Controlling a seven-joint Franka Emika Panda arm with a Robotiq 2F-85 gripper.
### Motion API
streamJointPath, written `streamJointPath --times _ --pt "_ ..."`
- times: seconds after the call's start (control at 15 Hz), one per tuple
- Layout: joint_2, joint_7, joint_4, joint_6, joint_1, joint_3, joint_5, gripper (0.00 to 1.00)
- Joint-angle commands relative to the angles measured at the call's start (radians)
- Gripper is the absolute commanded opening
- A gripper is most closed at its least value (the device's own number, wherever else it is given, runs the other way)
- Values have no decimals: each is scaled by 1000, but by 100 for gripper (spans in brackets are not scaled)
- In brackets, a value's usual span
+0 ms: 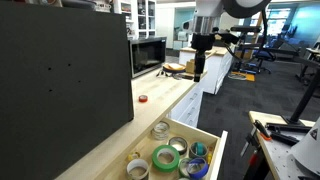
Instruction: Put the red tape in the open drawer
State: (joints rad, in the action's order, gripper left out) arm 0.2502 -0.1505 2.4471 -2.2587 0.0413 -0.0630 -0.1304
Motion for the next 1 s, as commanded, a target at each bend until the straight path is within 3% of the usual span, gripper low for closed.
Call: streamJointPath --times 0.0,0.53,0.93 --pt "0 0 -1 2 1 2 1 100" --pt "-32 -3 -11 -3 8 -4 -13 100" --pt "-177 -48 -96 -23 7 -12 -9 100"
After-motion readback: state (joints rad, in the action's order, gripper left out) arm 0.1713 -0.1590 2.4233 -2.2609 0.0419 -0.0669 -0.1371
